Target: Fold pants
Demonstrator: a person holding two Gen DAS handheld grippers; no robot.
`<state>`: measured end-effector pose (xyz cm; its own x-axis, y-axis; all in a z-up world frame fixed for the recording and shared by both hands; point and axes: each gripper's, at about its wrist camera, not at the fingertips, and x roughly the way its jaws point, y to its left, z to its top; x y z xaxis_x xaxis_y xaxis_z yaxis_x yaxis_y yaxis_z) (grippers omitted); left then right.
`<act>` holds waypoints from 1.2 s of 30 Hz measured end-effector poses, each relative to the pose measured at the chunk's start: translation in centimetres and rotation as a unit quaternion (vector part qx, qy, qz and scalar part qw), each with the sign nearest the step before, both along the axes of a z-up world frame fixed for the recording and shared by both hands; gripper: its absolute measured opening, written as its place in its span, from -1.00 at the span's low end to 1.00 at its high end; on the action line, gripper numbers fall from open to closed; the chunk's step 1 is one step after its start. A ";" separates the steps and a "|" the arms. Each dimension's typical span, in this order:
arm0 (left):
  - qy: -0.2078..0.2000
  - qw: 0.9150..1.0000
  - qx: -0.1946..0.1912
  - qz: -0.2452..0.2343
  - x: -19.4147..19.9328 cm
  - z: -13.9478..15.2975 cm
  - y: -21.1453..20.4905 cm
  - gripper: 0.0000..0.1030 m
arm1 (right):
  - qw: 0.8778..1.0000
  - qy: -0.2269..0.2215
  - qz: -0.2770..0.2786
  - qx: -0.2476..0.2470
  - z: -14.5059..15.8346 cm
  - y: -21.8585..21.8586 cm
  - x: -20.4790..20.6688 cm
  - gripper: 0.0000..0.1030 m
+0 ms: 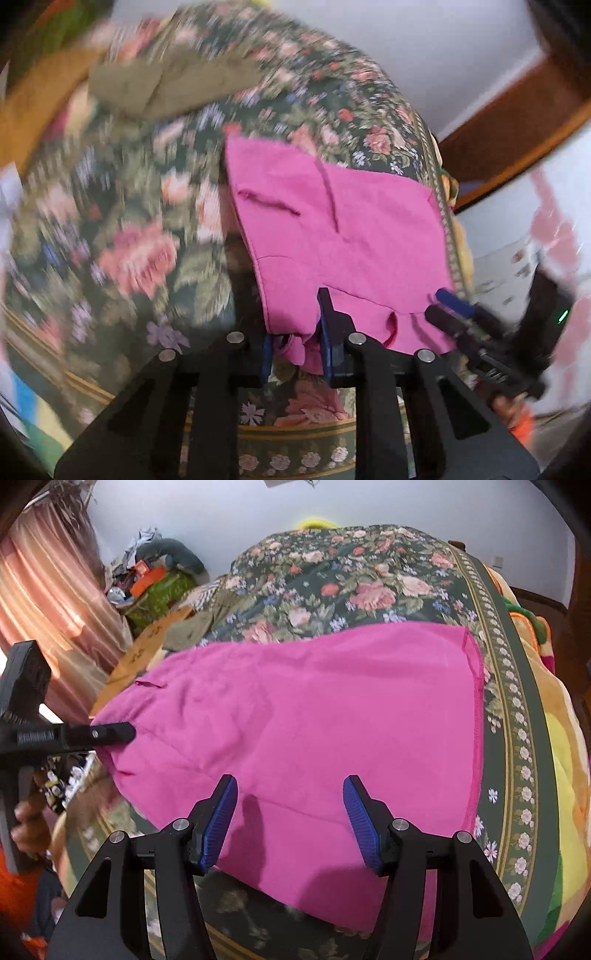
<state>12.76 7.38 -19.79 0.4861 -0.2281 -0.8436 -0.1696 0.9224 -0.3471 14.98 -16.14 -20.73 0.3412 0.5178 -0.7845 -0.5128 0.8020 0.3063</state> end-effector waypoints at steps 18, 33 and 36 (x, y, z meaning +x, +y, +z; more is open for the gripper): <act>-0.136 0.963 0.141 -0.185 3.2 8.4 -14.6 -0.71 | 1.000 -0.014 -0.017 -0.007 0.6 -3.3 -1.7 0.08; -0.058 0.962 0.062 -0.261 7.4 3.4 -23.1 -0.76 | 0.991 -0.023 -0.131 -0.002 0.8 -13.1 -2.8 0.08; -0.036 0.961 0.056 -0.270 7.7 2.0 -24.1 -0.76 | 0.991 -0.025 -0.132 -0.001 1.0 -13.6 -3.1 0.08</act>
<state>20.44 -16.68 -17.82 0.3798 -0.3724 -0.8468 0.3647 0.9015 -0.2329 11.93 -29.70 -19.74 0.5033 0.4038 -0.7639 -0.2995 0.9108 0.2842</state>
